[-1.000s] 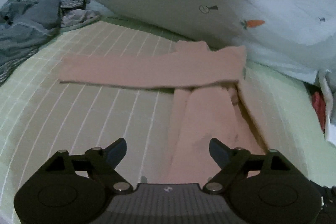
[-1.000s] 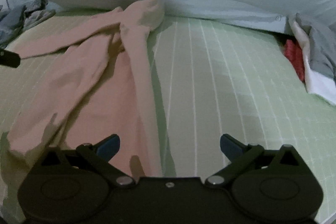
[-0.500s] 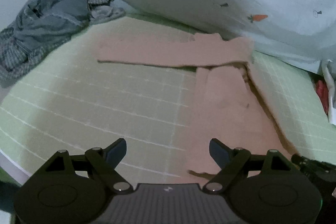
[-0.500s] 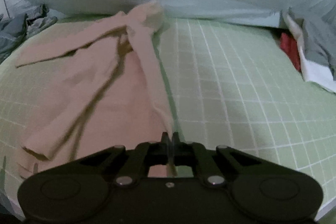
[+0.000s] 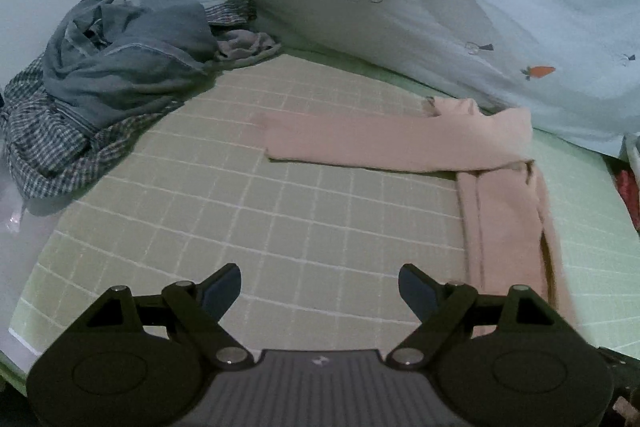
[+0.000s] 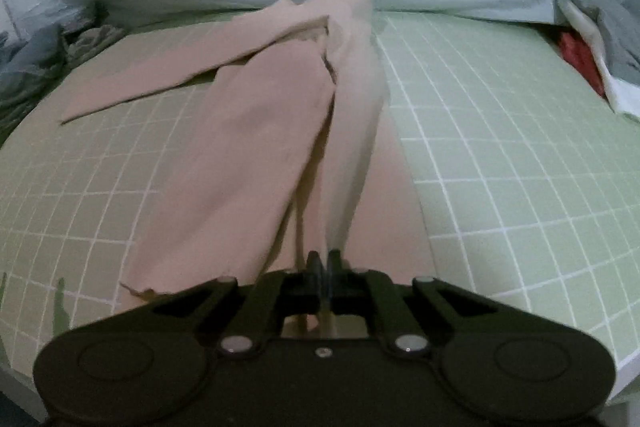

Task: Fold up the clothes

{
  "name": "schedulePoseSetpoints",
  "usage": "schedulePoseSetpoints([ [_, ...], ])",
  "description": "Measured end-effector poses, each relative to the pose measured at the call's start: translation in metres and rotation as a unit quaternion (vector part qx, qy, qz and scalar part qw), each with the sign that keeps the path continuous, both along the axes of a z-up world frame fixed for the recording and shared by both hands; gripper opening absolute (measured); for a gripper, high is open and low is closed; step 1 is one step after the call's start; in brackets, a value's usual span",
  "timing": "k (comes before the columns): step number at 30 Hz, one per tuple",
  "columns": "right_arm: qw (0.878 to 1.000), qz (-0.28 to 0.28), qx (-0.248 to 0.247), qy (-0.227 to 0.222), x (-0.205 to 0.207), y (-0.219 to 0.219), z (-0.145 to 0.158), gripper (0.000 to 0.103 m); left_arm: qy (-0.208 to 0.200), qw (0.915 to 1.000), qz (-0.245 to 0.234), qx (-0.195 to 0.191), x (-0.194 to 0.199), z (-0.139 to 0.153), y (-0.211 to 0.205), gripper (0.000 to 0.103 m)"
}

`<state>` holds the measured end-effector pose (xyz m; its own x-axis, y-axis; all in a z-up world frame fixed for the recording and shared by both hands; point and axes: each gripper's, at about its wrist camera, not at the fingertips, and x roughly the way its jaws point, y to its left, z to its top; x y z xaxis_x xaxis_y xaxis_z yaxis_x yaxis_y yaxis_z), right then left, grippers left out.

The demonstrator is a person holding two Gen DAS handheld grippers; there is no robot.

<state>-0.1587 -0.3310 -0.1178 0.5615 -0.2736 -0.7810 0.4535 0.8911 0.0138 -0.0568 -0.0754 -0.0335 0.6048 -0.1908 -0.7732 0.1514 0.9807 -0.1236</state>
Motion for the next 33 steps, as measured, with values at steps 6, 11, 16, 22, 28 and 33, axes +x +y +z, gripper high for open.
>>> schedulePoseSetpoints([
  [6,0.998,-0.03,0.056,-0.023,0.001,-0.01,0.014,0.024,0.009,0.9999,0.009,-0.011,0.02,-0.004,0.024,0.087],
  [11,0.992,-0.066,0.081,-0.069,0.008,-0.037,0.033,0.027,0.014,0.9996,0.017,-0.018,0.039,-0.007,0.028,0.087],
  [16,0.994,-0.079,0.056,-0.047,0.034,-0.054,0.029,0.022,0.02,0.9992,0.031,-0.018,0.067,-0.012,0.027,0.087],
  [22,0.997,-0.056,0.046,-0.005,0.071,-0.057,0.009,0.021,0.027,0.9986,0.044,-0.015,0.117,-0.023,0.02,0.087],
  [28,0.994,-0.071,0.083,-0.023,0.111,-0.094,0.023,0.031,0.046,0.9975,0.054,0.005,0.172,-0.047,0.014,0.087],
  [33,0.995,-0.065,0.053,-0.054,0.163,-0.132,0.048,0.054,0.071,0.9951,0.065,0.02,0.209,-0.068,0.013,0.087],
])
